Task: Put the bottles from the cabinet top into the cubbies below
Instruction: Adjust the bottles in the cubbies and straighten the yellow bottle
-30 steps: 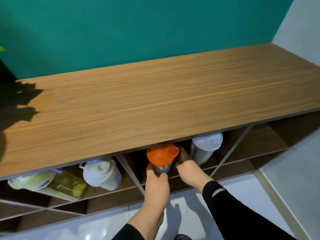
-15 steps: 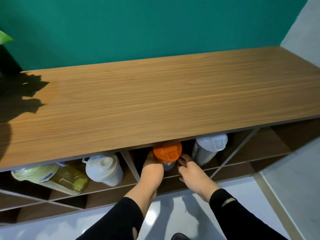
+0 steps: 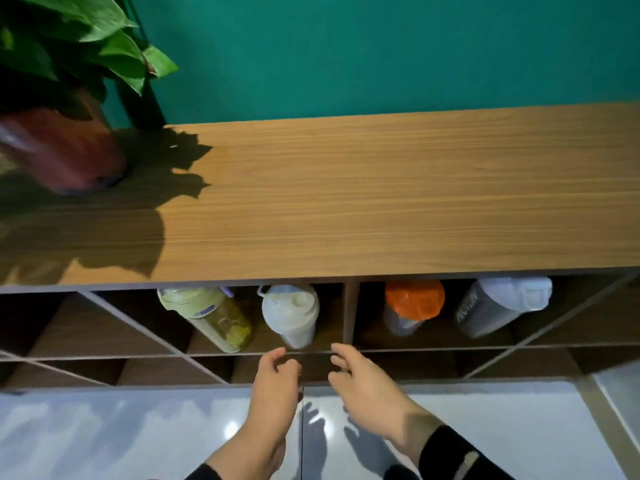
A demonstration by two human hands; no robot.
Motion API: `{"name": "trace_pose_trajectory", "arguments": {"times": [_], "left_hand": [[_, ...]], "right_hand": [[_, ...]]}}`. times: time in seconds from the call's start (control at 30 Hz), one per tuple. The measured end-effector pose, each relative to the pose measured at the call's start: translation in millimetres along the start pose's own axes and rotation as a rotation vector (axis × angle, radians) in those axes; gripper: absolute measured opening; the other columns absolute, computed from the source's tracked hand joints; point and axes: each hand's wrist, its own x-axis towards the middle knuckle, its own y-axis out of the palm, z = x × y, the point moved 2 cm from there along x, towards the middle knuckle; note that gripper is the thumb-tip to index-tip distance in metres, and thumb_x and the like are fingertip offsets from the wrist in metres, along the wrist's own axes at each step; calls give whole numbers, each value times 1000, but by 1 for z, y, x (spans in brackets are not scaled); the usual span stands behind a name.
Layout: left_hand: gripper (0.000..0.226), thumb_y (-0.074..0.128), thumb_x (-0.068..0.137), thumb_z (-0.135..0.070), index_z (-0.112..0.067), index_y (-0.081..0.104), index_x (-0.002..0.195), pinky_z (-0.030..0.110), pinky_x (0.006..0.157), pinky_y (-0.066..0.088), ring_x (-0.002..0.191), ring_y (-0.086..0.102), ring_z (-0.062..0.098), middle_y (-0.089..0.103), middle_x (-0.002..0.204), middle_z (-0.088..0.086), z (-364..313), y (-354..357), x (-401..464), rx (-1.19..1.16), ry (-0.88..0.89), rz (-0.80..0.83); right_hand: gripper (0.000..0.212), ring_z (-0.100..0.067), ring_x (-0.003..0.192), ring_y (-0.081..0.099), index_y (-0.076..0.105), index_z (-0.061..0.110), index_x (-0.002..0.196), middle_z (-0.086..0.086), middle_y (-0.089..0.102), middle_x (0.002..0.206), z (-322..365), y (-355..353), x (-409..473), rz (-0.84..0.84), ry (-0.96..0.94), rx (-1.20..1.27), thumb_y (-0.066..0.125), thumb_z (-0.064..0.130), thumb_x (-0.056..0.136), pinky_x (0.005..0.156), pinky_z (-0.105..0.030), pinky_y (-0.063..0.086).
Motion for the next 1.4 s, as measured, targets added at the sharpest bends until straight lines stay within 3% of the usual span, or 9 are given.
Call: {"name": "trace_pose_trajectory", "arguments": {"times": [0.23,0.37,0.57,0.7,0.77,0.87,1.0,1.27,1.4], "left_hand": [[66,45,98,-10,-23,20,157,39,112,38,135,46,23,43,151,3,-10,-25,17,-15,30,54],[44,43,95,-1,-23,46,133,30,81,48,98,60,14,65,122,6,-19,-22,22,8,99,136],[26,45,89,0,-5,57,111,36,68,47,75,54,23,67,97,21,-33,-22,52,74,72,117],[48,42,90,11,1,52,135,39,73,47,106,58,46,55,127,37,-40,-18,49,-28,66,166],[47,42,91,9,1,51,136,44,79,50,100,60,38,61,118,29,-39,-17,47,-44,56,165],[24,46,91,-2,-2,57,113,34,68,41,72,48,21,53,81,9,-31,-20,47,-84,-8,113],[16,43,94,-9,-11,58,86,39,72,47,78,56,26,58,84,14,-8,-34,48,-334,-151,-50],[55,39,101,-8,-28,26,151,48,109,44,124,54,26,52,141,7,-19,-71,43,-505,-47,-302],[56,35,100,-6,-27,32,152,52,110,44,126,56,27,56,140,8,-22,-73,51,-419,43,-270]], "right_hand": [[76,-19,132,41,7,24,156,-6,35,153,27,47,48,-230,-18,166,51,9,95,106,-28,32],[77,-25,130,49,18,20,155,-9,48,145,33,47,65,-295,-59,137,54,0,90,111,-43,41],[68,-6,110,53,23,14,149,-1,42,142,22,59,57,-358,-66,255,57,1,92,100,-28,42],[64,-18,111,52,22,13,148,0,44,126,16,56,57,-391,-33,252,54,5,94,94,-32,44],[64,-22,115,55,21,14,150,0,51,111,16,52,55,-395,-27,236,53,5,95,95,-38,46],[57,-18,95,58,22,9,150,2,53,97,14,56,49,-321,61,179,49,10,99,82,-36,49],[39,-17,101,62,50,14,139,-3,64,121,11,73,56,-182,129,70,45,15,100,91,-37,55],[79,-18,137,40,14,27,155,-7,35,154,56,121,95,-103,-134,37,61,17,93,113,-36,35],[87,-24,128,50,13,28,154,-7,46,145,82,128,114,-54,-153,-106,69,20,88,95,-27,40]]}}
